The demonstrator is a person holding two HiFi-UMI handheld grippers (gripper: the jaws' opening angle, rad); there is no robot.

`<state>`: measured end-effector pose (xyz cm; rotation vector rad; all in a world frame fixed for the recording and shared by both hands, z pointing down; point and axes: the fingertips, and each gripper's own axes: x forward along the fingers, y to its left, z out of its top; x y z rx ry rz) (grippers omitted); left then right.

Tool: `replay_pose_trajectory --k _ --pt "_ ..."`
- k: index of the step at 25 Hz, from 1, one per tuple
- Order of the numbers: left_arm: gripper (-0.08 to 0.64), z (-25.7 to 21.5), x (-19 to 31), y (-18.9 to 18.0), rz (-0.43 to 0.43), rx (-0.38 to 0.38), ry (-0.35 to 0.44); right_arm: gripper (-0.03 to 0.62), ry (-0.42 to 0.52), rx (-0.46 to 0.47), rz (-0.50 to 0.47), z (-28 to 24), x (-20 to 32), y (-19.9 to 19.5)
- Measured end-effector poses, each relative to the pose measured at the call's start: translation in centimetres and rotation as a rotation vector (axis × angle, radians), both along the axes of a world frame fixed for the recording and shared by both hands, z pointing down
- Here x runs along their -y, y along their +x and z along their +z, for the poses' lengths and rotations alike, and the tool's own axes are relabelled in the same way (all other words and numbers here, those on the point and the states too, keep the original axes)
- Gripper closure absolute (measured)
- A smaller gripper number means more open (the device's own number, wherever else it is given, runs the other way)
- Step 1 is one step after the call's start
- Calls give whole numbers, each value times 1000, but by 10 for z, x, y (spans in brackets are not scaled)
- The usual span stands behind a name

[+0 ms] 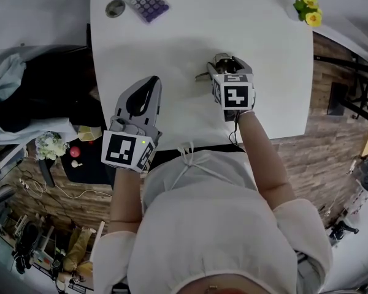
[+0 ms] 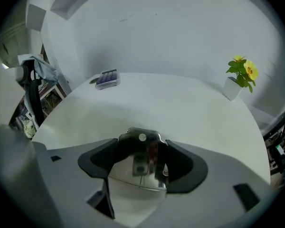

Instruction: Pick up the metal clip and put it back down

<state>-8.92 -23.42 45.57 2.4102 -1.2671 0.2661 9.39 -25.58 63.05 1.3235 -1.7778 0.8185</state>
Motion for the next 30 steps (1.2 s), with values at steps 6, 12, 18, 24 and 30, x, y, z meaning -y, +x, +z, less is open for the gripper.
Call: replay_pose_trajectory --k 6,12,18,24,30 --pt "541 -3 2 -7 -5 -4 5 280 0 -6 -28 -1 0 -3" --pt "541 -15 0 -12 -7 4 30 282 72 -8 -67 -17 -1 -2" --pt "541 -38 -9 -10 6 6 73 282 199 13 -61 -58 0 3" --pt "541 -73 -18 -10 23 15 154 282 356 43 -42 -119 -1 6" --pt "541 -108 -26 -9 36 24 250 282 543 47 -61 -192 -9 13"
